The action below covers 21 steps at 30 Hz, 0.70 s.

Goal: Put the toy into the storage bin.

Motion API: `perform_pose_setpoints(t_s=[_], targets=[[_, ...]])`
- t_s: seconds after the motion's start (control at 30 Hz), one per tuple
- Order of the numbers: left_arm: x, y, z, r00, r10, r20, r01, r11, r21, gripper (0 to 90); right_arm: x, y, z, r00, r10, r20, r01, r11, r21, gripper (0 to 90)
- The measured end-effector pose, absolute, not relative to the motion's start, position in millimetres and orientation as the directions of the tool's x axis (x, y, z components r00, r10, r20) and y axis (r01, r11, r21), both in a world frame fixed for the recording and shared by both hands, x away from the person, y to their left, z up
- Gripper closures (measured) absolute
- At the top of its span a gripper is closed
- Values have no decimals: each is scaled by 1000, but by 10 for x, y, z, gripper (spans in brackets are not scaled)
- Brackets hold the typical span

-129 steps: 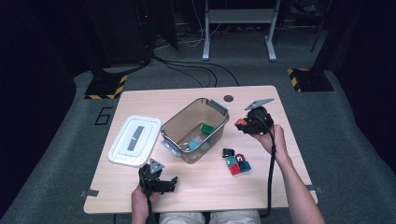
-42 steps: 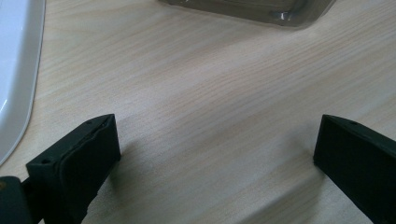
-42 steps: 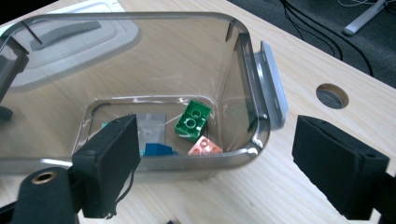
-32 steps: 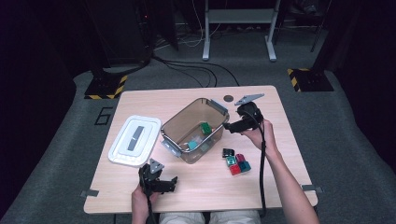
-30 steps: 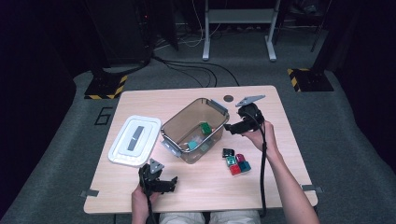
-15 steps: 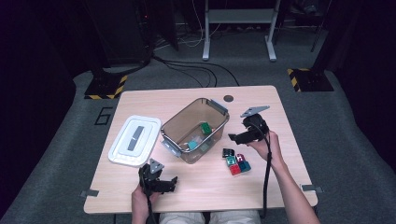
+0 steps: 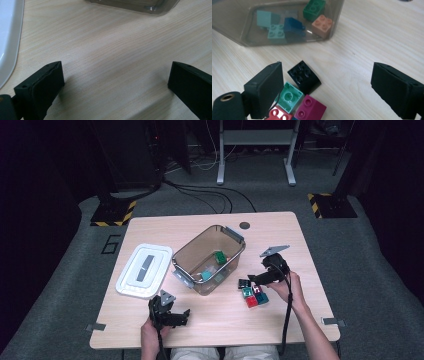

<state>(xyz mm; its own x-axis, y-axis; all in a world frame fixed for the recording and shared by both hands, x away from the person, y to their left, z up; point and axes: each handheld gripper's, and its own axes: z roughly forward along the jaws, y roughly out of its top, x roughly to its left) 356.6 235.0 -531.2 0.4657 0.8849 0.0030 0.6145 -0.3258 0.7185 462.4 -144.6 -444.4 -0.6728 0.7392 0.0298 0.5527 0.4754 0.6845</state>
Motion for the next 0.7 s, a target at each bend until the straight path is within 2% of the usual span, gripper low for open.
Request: perform_pose_setpoints(t_s=[0.3,0.53,0.63,0.7], targets=[[3566,2351,-5310,467,884,1,616,-326,717,1,4574,-1482,-4662,-663,747,53,597,484,639,73],[3566,2350,-5312,466,885,3,614,-326,718,1,4533,-1484,-4812,-667,742,68,620,501,604,157],[3565,2350,-5311,466,885,3,615,-327,718,1,4523,-1502,-4868,-680,731,63,618,524,587,224],[3565,2349,-5312,465,885,2,615,-325,719,1,4522,-1517,-4896,-680,730,70,622,525,581,301]])
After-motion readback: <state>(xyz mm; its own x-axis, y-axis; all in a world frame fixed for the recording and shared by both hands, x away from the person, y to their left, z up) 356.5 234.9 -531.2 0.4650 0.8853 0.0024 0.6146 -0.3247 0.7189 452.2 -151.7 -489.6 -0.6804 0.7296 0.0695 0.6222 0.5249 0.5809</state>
